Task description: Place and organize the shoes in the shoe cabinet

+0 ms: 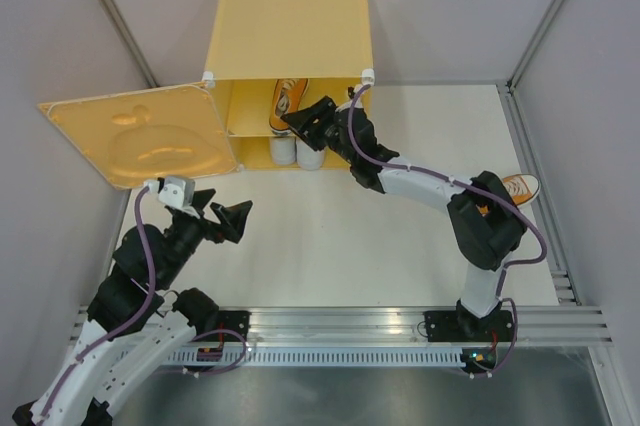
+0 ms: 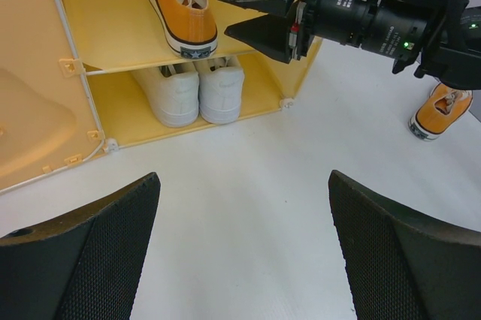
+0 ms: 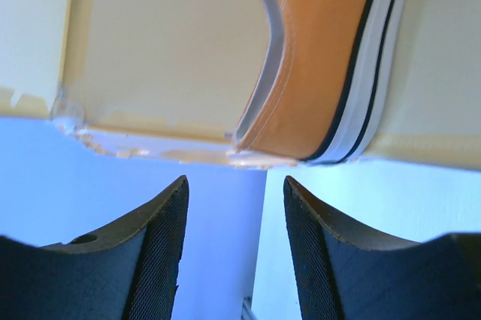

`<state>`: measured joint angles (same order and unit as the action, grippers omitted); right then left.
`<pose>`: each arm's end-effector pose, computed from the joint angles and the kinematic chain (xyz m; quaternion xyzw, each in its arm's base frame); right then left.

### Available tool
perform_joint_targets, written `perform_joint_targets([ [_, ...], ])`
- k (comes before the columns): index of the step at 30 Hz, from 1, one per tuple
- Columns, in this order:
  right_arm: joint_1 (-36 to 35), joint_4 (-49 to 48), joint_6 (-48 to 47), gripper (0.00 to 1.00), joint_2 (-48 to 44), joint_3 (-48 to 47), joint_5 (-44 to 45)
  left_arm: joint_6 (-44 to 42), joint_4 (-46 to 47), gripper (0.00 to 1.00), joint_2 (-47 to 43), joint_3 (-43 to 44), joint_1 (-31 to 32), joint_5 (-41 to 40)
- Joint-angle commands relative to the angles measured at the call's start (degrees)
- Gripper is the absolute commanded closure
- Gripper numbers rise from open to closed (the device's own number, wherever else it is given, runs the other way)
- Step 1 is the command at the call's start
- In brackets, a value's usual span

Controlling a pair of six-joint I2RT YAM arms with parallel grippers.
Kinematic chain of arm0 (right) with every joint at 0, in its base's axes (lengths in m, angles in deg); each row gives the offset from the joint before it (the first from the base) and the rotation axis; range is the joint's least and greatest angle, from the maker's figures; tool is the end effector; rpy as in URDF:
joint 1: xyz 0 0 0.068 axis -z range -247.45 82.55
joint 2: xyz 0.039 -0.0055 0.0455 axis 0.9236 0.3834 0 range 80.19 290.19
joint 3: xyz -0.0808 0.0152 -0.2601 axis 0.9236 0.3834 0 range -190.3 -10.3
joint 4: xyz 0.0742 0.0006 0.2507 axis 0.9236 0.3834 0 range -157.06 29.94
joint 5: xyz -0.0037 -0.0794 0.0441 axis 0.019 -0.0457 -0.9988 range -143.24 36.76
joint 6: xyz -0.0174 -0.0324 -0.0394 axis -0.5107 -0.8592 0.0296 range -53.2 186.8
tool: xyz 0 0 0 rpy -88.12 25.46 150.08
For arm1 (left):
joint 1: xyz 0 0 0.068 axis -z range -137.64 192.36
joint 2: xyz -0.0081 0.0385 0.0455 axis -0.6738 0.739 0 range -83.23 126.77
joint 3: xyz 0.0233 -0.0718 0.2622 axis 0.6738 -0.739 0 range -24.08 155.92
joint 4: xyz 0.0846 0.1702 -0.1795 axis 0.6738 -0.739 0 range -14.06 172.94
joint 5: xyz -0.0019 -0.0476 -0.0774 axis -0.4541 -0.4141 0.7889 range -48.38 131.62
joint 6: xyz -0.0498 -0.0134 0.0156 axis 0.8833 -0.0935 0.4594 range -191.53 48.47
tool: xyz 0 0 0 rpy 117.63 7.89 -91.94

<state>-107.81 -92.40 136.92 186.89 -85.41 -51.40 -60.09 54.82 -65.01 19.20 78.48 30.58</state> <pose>0.3398 0.2872 0.2772 0.2016 0.7168 0.5415 0.3904 0.0641 -0.0383 0.3484 0.0897 0.7197 -0.2123 0.6549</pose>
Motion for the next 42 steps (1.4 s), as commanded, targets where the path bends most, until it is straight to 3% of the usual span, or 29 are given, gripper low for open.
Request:
perform_joint_targets([
  [1,-0.4,-4.0,0.6,0.41,-5.1,3.2,-8.3,-2.3,2.2,0.05,0.9,-0.2,0.3,-0.9],
  [6,-0.4,-2.9,-1.8,0.41,-9.9,11.6,-12.7,-2.3,2.2,0.05,1.2,-0.2,0.3,-1.4],
  [12,-1.4,10.7,-16.9,0.43,-24.7,28.3,-8.1,-2.4,2.1,0.05,1.1,-0.1,0.2,-1.8],
  [19,-1.2,34.3,-22.3,0.39,-56.7,39.1,15.0,-2.5,2.1,0.01,1.4,0.1,0.2,-1.0],
  [25,-0.2,58.3,-13.6,0.33,-71.1,39.4,40.1,-2.6,2.1,0.0,1.2,0.1,0.1,-1.6],
  [28,-0.1,68.0,-6.9,0.31,-74.6,39.5,51.8,-2.6,2.1,0.0,1.4,0.1,0.1,-1.6],
  [32,-0.1,78.0,5.9,0.29,-77.7,40.0,60.4,-2.7,2.1,0.06,1.6,0.1,0.1,-1.3],
  [37,0.0,71.6,3.4,0.31,-76.7,42.4,61.4,-2.4,2.1,0.03,1.8,0.1,0.1,-2.1],
  [42,3.5,62.8,-5.5,0.3,-65.9,41.1,55.8,-2.4,2.1,0.02,1.8,0.0,0.0,-2.4],
])
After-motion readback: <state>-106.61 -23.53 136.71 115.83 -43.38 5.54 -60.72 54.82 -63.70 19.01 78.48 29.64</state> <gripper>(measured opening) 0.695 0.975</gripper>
